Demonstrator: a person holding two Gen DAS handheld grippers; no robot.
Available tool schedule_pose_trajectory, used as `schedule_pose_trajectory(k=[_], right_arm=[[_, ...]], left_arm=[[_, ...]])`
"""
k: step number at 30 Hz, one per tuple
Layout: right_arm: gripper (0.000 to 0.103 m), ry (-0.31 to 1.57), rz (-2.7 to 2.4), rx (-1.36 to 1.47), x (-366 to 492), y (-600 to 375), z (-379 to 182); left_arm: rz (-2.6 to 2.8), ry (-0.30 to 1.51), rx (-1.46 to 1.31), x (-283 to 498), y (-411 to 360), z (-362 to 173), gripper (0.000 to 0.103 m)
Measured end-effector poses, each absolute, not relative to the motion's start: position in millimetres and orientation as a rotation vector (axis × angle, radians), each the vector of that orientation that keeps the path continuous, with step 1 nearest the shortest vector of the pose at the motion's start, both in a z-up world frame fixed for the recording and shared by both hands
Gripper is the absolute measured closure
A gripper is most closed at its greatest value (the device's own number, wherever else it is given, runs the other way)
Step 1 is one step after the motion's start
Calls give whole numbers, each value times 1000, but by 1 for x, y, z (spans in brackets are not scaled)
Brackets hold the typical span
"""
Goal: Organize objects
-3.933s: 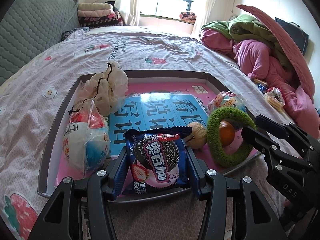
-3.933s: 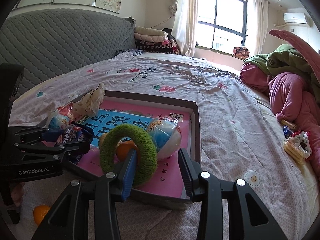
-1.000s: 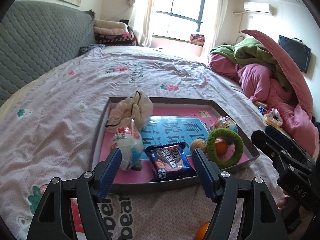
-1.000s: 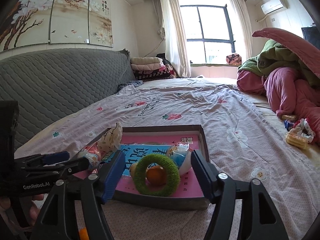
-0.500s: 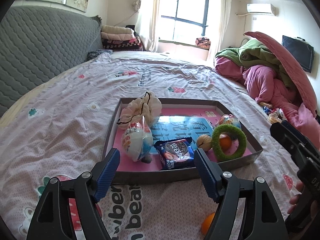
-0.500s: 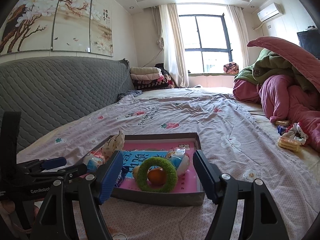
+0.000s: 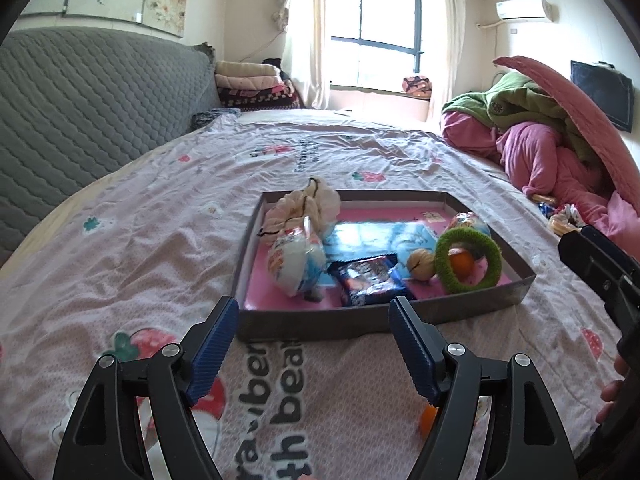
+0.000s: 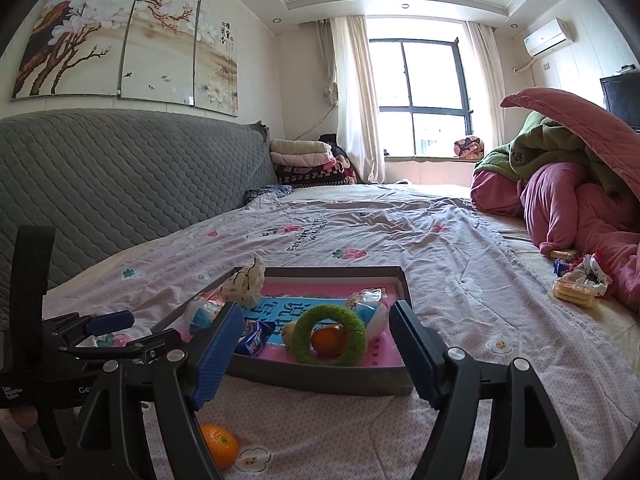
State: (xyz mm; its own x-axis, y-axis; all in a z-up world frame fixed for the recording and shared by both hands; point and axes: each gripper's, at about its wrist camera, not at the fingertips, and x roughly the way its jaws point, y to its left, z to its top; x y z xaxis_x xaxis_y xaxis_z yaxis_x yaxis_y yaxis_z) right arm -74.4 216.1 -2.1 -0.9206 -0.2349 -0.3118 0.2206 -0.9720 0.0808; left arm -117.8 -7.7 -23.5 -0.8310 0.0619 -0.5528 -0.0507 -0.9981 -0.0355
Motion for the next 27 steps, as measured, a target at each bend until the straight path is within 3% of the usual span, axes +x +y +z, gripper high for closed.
schedule_pose_trajectory(k=[27], right_arm=[[27,-117,-2873,508,-36,225,-11]], left_arm=[[2926,4,-951,-64,-12,-38,25]])
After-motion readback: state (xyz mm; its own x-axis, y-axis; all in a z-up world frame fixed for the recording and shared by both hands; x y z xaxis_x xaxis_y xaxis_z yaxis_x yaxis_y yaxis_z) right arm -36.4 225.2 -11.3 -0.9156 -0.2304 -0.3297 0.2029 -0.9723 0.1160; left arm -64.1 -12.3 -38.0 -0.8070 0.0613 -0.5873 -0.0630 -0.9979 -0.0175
